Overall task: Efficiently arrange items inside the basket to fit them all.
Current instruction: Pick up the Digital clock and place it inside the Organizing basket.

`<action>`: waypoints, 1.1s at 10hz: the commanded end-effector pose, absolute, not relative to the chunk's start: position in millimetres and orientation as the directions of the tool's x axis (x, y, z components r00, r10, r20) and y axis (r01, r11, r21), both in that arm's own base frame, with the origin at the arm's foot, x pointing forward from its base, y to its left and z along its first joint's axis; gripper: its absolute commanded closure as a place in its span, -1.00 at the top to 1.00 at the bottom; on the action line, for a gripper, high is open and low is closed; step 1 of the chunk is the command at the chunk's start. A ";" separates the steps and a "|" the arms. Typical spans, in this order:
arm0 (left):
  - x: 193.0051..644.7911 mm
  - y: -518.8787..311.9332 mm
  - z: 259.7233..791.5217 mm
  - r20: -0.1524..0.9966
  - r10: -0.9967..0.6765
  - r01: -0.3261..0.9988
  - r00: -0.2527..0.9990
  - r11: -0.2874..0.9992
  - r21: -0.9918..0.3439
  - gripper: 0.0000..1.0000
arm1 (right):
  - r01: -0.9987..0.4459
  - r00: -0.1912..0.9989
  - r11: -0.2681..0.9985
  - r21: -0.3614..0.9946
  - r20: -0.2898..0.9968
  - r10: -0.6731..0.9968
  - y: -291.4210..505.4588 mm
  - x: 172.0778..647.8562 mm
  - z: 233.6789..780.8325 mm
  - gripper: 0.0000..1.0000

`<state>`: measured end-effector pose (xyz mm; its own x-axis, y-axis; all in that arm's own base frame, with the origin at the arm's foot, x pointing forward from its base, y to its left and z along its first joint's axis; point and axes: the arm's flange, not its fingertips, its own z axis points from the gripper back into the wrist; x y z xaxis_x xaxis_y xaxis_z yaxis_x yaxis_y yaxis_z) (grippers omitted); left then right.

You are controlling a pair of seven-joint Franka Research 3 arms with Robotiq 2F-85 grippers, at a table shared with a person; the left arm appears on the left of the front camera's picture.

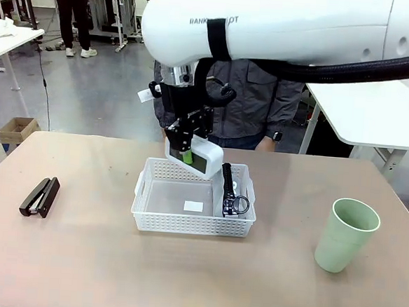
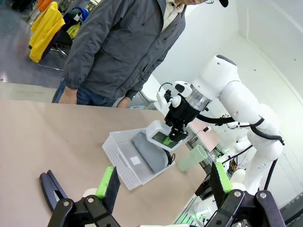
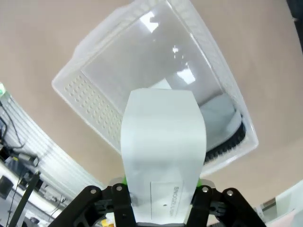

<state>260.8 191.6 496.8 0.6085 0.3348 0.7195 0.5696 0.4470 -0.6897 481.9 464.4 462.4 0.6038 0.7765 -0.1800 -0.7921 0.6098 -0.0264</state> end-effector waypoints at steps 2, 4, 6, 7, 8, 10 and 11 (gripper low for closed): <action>261.2 190.9 498.3 0.735 0.339 0.590 0.588 0.442 -0.676 1.00 | -0.828 0.560 0.559 -0.039 -0.022 0.828 451.2 445.8 434.1 0.01; 261.2 190.9 498.3 0.735 0.339 0.590 0.588 0.442 -0.676 1.00 | -0.833 0.552 0.553 -0.033 0.032 0.833 455.3 437.6 411.2 0.01; 261.2 190.9 498.3 0.735 0.339 0.590 0.588 0.442 -0.676 1.00 | -0.781 0.620 0.622 -0.064 0.046 0.783 455.9 437.7 388.3 0.01; 261.2 190.9 498.3 0.735 0.339 0.590 0.588 0.442 -0.676 1.00 | -0.779 0.623 0.625 -0.052 0.053 0.781 454.3 437.8 381.7 0.01; 261.2 190.9 498.3 0.735 0.339 0.590 0.588 0.442 -0.676 1.00 | -0.782 0.618 0.621 -0.064 0.058 0.784 454.0 439.4 375.7 0.01; 261.2 190.9 498.3 0.735 0.339 0.590 0.588 0.442 -0.676 1.00 | -0.825 0.562 0.563 -0.044 0.042 0.826 455.0 445.1 365.1 0.01; 261.2 190.9 498.3 0.735 0.339 0.590 0.588 0.442 -0.676 1.00 | -0.823 0.567 0.568 -0.029 0.034 0.823 454.0 448.8 361.7 0.01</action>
